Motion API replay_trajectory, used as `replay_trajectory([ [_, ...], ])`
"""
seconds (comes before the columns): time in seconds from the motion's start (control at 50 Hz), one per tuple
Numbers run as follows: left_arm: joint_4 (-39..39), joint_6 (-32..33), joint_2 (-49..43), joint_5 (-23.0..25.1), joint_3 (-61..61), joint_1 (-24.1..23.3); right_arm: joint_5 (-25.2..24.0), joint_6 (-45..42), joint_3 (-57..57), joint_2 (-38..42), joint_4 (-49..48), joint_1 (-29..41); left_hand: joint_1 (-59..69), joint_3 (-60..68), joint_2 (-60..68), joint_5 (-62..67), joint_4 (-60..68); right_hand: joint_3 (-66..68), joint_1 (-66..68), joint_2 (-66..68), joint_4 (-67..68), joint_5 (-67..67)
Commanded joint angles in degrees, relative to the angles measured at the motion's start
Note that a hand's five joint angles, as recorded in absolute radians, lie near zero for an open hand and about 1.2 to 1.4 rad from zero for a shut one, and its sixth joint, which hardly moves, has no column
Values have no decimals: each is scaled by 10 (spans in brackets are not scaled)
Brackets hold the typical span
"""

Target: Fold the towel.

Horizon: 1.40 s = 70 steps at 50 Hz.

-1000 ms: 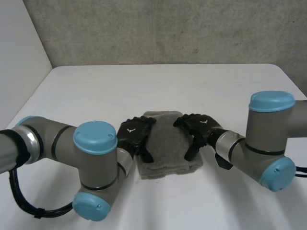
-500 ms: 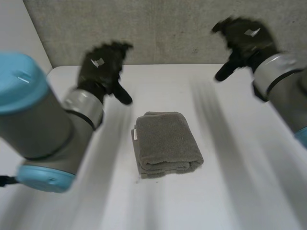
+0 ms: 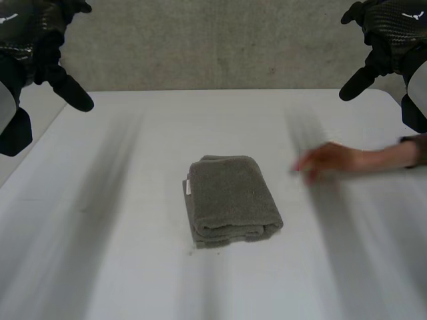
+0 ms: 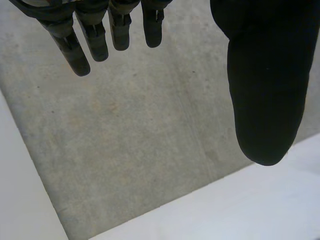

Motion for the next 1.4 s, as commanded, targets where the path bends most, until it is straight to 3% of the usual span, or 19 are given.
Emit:
replay_trajectory([
  [0.02, -1, 28, -3, 12, -7, -2, -5, -2, 10, -10, -3, 5, 1, 5, 5, -10, 4, -24, -42, -44, -35, -39],
  [0.42, 14, 24, 21, 11, -28, -9, -1, -21, 39, -47, -8, 10, -3, 2, 2, -14, 1, -24, -42, -44, -35, -39],
  [0.66, 83, 30, 50, 10, -57, -9, -1, -20, 45, -62, -10, 2, 1, 5, 5, -10, 4, -24, -42, -44, -35, -39],
  [1.2, 50, 31, 76, 5, -48, -7, -8, -21, 42, -112, -9, -3, -3, 2, 2, -14, 1, -24, -42, -44, -35, -39],
  [1.4, 49, 31, 87, 6, -51, -10, -35, -21, 38, -120, -6, -6, -3, 2, 2, -14, 1, -24, -42, -44, -35, -39],
])
